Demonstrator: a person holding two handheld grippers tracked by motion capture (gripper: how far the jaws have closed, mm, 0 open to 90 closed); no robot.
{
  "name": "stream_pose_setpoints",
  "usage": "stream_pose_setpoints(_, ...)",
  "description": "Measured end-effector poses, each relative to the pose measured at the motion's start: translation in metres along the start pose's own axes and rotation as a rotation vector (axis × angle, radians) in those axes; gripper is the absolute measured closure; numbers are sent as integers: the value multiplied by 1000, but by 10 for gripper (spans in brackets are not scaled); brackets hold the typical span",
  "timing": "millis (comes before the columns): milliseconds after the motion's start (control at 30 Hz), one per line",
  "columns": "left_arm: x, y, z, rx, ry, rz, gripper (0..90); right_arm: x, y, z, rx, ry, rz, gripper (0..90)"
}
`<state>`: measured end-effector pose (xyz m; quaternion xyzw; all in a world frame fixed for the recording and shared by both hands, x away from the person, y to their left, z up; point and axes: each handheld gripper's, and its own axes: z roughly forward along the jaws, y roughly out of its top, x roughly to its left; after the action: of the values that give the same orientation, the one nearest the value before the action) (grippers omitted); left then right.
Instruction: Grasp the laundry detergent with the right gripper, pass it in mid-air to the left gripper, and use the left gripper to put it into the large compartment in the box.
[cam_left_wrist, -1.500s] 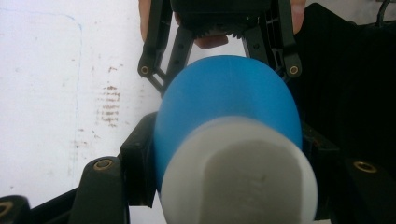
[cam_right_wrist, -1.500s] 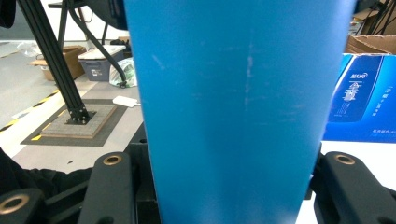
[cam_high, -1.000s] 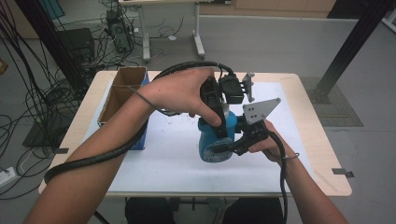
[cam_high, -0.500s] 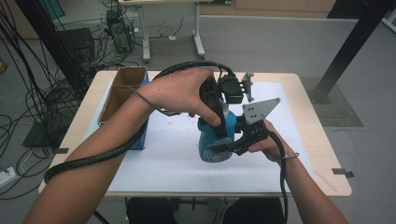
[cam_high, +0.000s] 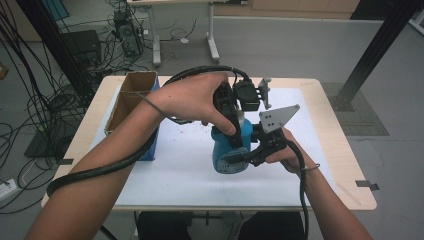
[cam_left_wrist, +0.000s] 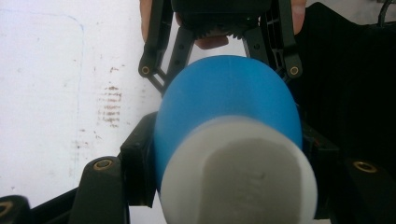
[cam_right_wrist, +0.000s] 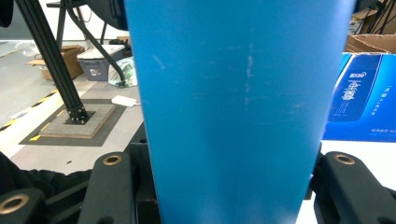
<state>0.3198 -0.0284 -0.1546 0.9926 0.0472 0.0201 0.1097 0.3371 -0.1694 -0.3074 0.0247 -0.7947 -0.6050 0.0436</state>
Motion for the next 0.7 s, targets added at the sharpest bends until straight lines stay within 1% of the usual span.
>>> stream_pose_setpoints(367,-1,0,0,1,4,-11,378,0,0,0,-2,2,-2,440)
stream_pose_setpoints(700,-1,1,-1,-6,10,-11,378,-1,0,-1,-4,3,0,440)
